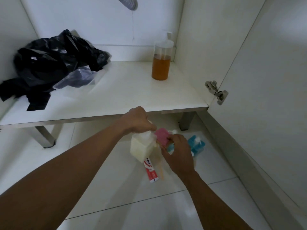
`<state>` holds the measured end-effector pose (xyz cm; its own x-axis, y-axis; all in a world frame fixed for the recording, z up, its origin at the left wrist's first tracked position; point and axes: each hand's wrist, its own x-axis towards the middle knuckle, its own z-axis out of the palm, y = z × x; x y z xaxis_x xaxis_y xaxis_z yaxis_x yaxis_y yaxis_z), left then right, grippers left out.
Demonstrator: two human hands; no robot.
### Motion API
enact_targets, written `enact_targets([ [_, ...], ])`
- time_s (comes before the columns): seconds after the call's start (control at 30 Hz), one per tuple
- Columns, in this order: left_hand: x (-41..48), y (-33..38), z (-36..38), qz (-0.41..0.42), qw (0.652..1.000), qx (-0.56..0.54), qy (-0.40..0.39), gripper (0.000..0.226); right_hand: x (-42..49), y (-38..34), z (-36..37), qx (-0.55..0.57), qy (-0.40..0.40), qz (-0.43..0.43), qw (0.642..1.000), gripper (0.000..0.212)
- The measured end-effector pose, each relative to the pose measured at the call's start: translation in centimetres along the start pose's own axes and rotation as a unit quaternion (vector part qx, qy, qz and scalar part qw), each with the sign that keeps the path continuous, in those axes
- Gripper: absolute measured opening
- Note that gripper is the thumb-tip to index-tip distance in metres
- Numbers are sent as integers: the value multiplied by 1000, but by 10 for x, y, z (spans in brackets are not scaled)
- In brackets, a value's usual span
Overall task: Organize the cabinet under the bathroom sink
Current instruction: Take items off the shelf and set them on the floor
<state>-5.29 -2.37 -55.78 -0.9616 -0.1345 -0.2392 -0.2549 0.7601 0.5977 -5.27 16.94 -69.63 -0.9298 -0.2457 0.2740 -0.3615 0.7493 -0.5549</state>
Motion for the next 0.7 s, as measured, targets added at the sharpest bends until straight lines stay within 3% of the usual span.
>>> enact_targets([
  [0.17, 6, -39, 3, -52, 995, -36, 74, 46, 41, -31, 42, -3, -96, 52, 994, 15],
  [0.37, 12, -76, 14, -83, 978, -150, 121, 30, 59, -29, 79, 6, -123, 128, 984, 26],
  [0.7, 29, -99, 30, -126, 955, -246, 108, 26, 57, -14, 116, 17, -151, 144, 978, 31],
])
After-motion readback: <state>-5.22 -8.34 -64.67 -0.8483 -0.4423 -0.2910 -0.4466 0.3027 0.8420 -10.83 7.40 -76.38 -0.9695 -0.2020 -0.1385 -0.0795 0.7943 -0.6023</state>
